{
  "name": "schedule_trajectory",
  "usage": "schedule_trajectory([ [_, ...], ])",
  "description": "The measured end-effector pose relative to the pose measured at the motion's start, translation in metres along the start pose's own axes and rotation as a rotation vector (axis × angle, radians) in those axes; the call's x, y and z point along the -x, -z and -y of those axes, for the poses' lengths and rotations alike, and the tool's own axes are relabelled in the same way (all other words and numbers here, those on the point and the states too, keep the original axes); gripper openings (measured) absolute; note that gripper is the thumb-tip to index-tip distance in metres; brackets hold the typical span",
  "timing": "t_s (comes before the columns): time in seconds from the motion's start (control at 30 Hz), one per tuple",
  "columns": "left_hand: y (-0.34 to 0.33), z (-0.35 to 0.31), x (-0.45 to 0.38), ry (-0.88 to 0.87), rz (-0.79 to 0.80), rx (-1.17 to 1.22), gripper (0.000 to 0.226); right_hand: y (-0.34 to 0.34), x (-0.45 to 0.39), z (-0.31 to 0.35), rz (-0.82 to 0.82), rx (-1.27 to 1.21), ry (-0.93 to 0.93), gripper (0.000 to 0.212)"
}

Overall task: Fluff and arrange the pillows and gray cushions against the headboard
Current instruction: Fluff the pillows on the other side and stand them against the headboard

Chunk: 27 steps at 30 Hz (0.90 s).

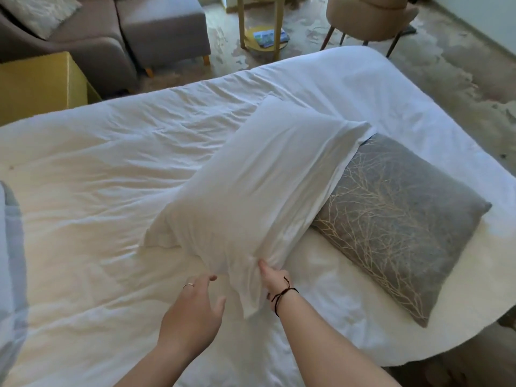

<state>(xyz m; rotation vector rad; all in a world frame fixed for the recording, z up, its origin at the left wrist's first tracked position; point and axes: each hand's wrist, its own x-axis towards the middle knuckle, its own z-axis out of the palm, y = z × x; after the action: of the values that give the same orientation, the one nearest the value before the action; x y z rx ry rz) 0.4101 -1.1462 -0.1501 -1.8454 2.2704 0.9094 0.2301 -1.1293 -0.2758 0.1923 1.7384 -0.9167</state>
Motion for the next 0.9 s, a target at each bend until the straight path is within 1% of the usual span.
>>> schedule_trajectory([
  [0.07, 0.000, -0.004, -0.007, 0.006, 0.005, -0.002, 0.044, 0.001, -0.002, 0.008, -0.005, 0.021, 0.028, 0.033],
  [0.13, 0.001, -0.010, -0.014, 0.001, 0.009, -0.006, 0.045, 0.003, 0.004, 0.015, 0.026, 0.033, 0.103, 0.018],
  [0.2, 0.003, -0.018, -0.021, -0.015, 0.018, -0.013, 0.049, 0.001, 0.017, 0.022, 0.058, 0.016, 0.182, 0.011],
  [0.27, 0.007, -0.029, -0.025, -0.050, 0.029, -0.040, 0.057, -0.002, 0.037, 0.031, 0.089, -0.022, 0.224, 0.014],
  [0.33, 0.014, -0.043, -0.024, -0.135, 0.025, -0.109, 0.069, -0.003, 0.060, 0.046, 0.127, -0.044, 0.251, 0.018],
  [0.4, 0.026, -0.057, -0.020, -0.214, 0.012, -0.174, 0.080, 0.000, 0.085, 0.064, 0.158, -0.058, 0.294, 0.018],
  [0.47, 0.044, -0.073, -0.011, -0.254, -0.006, -0.206, 0.090, 0.005, 0.116, 0.081, 0.220, -0.081, 0.345, 0.021],
  [0.53, 0.064, -0.089, 0.004, -0.276, -0.044, -0.238, 0.094, 0.011, 0.151, 0.096, 0.305, -0.095, 0.405, 0.030],
  [0.63, 0.090, -0.103, 0.035, -0.295, -0.121, -0.334, 0.087, 0.015, 0.200, 0.107, 0.369, -0.013, 0.506, 0.035],
  [0.73, 0.105, -0.093, 0.055, -0.257, -0.158, -0.397, 0.075, 0.005, 0.226, 0.100, 0.469, 0.066, 0.523, 0.045],
  [0.77, 0.107, -0.085, 0.054, -0.223, -0.141, -0.403, 0.065, -0.002, 0.228, 0.093, 0.478, 0.103, 0.527, 0.043],
  [0.83, 0.109, -0.061, 0.044, -0.106, -0.038, -0.431, 0.043, -0.018, 0.222, 0.077, 0.474, 0.212, 0.520, 0.026],
  [0.87, 0.107, -0.044, 0.038, -0.046, 0.012, -0.445, 0.041, -0.027, 0.216, 0.068, 0.479, 0.282, 0.498, 0.015],
  [0.9, 0.102, -0.026, 0.033, 0.015, 0.051, -0.454, 0.043, -0.035, 0.210, 0.060, 0.500, 0.348, 0.475, 0.014],
])
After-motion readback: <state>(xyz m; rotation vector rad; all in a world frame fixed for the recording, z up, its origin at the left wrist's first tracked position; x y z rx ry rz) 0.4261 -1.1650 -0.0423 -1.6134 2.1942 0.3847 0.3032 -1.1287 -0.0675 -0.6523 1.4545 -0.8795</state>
